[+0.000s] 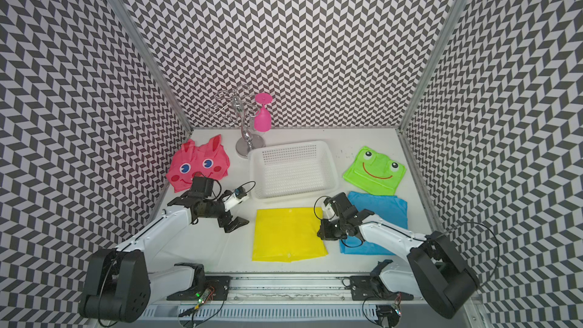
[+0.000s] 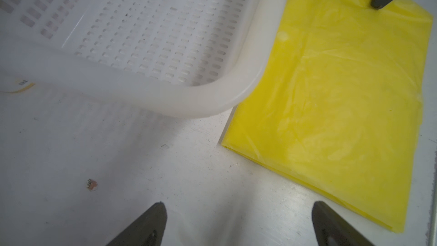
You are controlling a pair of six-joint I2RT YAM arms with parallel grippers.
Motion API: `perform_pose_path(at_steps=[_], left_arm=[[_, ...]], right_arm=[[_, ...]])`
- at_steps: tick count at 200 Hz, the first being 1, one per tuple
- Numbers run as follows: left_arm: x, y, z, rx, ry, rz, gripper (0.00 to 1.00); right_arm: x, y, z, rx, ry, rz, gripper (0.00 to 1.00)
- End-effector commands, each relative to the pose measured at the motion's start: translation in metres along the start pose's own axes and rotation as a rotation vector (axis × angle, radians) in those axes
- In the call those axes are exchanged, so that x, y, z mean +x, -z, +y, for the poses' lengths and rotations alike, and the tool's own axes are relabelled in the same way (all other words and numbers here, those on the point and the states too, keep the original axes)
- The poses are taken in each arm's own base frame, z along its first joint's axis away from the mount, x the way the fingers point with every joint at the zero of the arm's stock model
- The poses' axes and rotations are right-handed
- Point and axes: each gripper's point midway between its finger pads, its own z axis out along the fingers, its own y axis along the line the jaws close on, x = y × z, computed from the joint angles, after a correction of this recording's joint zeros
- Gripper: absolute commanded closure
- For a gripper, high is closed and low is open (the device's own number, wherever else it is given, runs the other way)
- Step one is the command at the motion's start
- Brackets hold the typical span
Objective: Put the folded raincoat in the basket
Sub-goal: Pick up the raincoat from the center of the board.
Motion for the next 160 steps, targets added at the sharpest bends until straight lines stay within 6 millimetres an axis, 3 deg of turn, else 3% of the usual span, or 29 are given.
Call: perform_pose_path(at_steps=[1, 26, 54, 83, 113, 160], left_arm=[[-0.015, 0.02, 0.0, 0.004, -0.086, 0.033, 0.01], [-0.037, 0.039, -0.001, 0.01, -0.137, 0.026, 0.0], [-0.074, 0.049, -0.02, 0.083, -0.2, -0.067, 0.0], [-0.109, 0.043, -0.037, 0.132, -0.275, -0.135, 0.0], [-0.144, 0.033, -0.04, 0.158, -0.316, -0.18, 0.0], [-0.174, 0.021, -0.036, 0.189, -0.341, -0.257, 0.01]], right_arm=[[-0.014, 0.017, 0.021, -0.034, 0.087, -0.043, 1.0], [-0.026, 0.028, 0.02, 0.027, 0.138, -0.082, 1.0], [-0.04, 0.038, 0.029, 0.04, 0.165, -0.112, 1.0], [-0.054, 0.052, 0.034, 0.145, 0.236, -0.122, 1.0], [-0.065, 0.073, 0.049, 0.221, 0.327, -0.14, 1.0], [-0.066, 0.084, 0.067, 0.283, 0.429, -0.14, 1.0]])
